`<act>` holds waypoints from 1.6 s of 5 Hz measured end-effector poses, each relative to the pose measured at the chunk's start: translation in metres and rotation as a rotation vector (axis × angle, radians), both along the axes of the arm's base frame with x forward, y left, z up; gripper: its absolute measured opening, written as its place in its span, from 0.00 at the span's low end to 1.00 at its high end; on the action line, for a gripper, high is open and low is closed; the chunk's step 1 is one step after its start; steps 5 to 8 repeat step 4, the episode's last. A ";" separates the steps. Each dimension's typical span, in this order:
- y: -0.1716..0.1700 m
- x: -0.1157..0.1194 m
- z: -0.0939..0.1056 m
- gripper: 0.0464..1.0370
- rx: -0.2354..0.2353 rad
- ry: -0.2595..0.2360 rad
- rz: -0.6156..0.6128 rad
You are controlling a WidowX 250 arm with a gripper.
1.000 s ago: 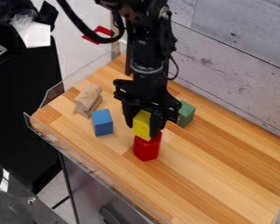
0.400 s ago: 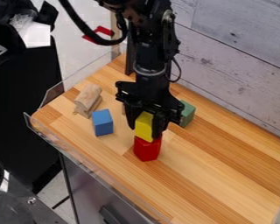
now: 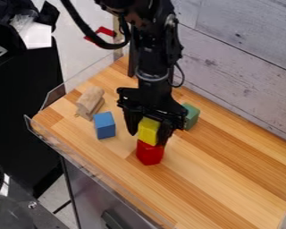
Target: Place yellow cube on top of hexagon
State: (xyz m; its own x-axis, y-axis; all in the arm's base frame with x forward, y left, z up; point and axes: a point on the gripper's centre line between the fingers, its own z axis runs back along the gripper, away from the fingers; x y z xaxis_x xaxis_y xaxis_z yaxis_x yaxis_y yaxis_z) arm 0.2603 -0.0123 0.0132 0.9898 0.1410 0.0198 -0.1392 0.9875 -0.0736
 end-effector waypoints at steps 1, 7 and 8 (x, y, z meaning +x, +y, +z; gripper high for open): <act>0.000 -0.003 0.003 0.97 -0.019 -0.017 0.031; 0.017 -0.007 0.081 0.96 -0.020 -0.228 0.069; 0.017 -0.007 0.081 0.96 -0.020 -0.228 0.069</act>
